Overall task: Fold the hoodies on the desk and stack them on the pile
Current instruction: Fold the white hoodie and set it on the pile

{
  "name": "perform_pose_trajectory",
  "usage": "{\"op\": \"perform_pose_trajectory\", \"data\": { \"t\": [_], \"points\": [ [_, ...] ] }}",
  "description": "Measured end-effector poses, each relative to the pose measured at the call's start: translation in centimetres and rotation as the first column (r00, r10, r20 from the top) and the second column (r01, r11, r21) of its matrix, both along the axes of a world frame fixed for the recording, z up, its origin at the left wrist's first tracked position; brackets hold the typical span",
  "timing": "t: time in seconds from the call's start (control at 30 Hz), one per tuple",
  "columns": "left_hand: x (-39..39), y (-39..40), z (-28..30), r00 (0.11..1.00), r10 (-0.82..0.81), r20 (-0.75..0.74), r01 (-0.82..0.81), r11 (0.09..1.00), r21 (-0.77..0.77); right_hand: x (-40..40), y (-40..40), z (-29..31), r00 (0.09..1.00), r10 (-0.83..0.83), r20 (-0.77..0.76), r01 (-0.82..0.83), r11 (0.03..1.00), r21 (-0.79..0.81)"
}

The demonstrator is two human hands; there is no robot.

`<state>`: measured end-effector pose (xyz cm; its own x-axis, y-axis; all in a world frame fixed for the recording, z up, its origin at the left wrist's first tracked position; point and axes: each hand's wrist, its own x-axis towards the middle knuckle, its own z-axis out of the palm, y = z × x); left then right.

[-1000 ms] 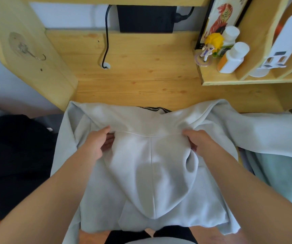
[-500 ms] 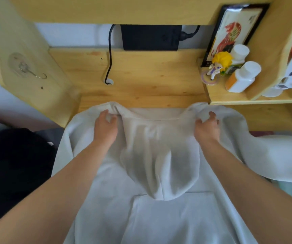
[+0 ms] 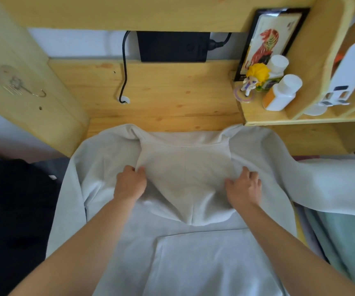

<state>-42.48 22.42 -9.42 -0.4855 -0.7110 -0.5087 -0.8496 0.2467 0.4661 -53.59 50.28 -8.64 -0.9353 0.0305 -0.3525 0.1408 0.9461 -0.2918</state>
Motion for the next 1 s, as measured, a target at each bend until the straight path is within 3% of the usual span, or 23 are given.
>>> {"op": "perform_pose_trajectory", "data": {
  "t": [0.07,0.1,0.2,0.27,0.33,0.37,0.4,0.47,0.5,0.57,0.6,0.63,0.67,0.7,0.73,0.77,0.8,0.87,1.0],
  "points": [
    [0.3,0.6,1.0,0.987,0.162,0.017,-0.163,0.984,0.071,0.0,0.1,0.8,0.971,-0.174,0.163,0.184,0.981,-0.053],
    [0.9,1.1,1.4,0.962,0.270,0.040,-0.272,0.945,0.181,0.4,0.2,1.3,0.932,-0.231,0.279,0.253,0.966,-0.048],
    [3.2,3.4,2.7,0.909,0.371,0.189,-0.410,0.722,0.557,2.0,0.9,1.0,0.799,-0.286,0.530,0.411,0.902,-0.133],
    [3.5,3.5,2.6,0.907,0.404,0.121,-0.395,0.715,0.577,2.3,1.2,0.8,0.773,-0.274,0.572,0.489,0.832,-0.262],
    [3.0,3.1,3.0,0.813,0.581,-0.031,-0.404,0.601,0.689,1.4,1.4,1.3,0.833,-0.285,0.475,0.500,0.755,-0.425],
    [2.8,2.9,3.9,0.709,0.700,-0.089,-0.378,0.483,0.790,0.7,1.6,1.7,0.851,-0.306,0.427,0.511,0.667,-0.541],
    [2.8,2.6,4.7,0.595,0.792,-0.134,-0.301,0.374,0.877,0.1,1.8,2.3,0.846,-0.312,0.433,0.534,0.514,-0.671],
    [3.3,2.2,6.0,0.406,0.901,-0.153,-0.108,0.214,0.971,-0.4,1.9,4.0,0.819,-0.215,0.531,0.562,0.116,-0.819],
    [3.5,2.1,6.0,0.381,0.914,-0.142,-0.061,0.178,0.982,-0.5,2.1,4.5,0.801,-0.142,0.581,0.584,-0.024,-0.811],
    [3.5,2.1,5.0,0.422,0.900,-0.112,-0.121,0.179,0.976,-0.5,2.2,3.7,0.721,-0.111,0.684,0.674,-0.117,-0.730],
    [3.3,2.3,4.2,0.487,0.866,-0.112,-0.219,0.245,0.944,-0.5,2.1,2.9,0.649,-0.172,0.741,0.737,-0.096,-0.669],
    [3.1,2.6,3.5,0.561,0.822,-0.096,-0.342,0.336,0.878,-0.2,2.0,2.0,0.582,-0.292,0.759,0.792,-0.004,-0.610],
    [3.1,3.1,2.9,0.614,0.786,-0.076,-0.435,0.417,0.798,0.1,2.1,1.3,0.556,-0.458,0.693,0.818,0.154,-0.555],
    [3.0,3.7,2.6,0.638,0.767,-0.061,-0.481,0.460,0.746,0.5,2.0,1.0,0.609,-0.592,0.528,0.787,0.368,-0.495],
    [3.1,4.3,2.3,0.647,0.761,-0.052,-0.497,0.473,0.728,1.0,1.9,0.8,0.718,-0.625,0.307,0.691,0.584,-0.426],
    [3.2,4.8,2.1,0.661,0.749,-0.043,-0.502,0.484,0.716,1.8,1.6,0.9,0.814,-0.564,0.142,0.566,0.715,-0.410],
    [3.2,5.2,2.0,0.686,0.727,-0.029,-0.510,0.508,0.694,2.9,1.0,1.3,0.877,-0.474,0.075,0.458,0.780,-0.426],
    [3.3,5.9,1.7,0.759,0.650,0.037,-0.519,0.570,0.637,4.9,-0.8,1.5,0.944,-0.301,0.132,0.328,0.857,-0.397],
    [3.4,7.7,2.5,0.910,0.370,0.184,-0.380,0.573,0.726,7.4,-3.5,0.9,0.918,-0.147,0.369,0.260,0.925,-0.277]
  ]
}}
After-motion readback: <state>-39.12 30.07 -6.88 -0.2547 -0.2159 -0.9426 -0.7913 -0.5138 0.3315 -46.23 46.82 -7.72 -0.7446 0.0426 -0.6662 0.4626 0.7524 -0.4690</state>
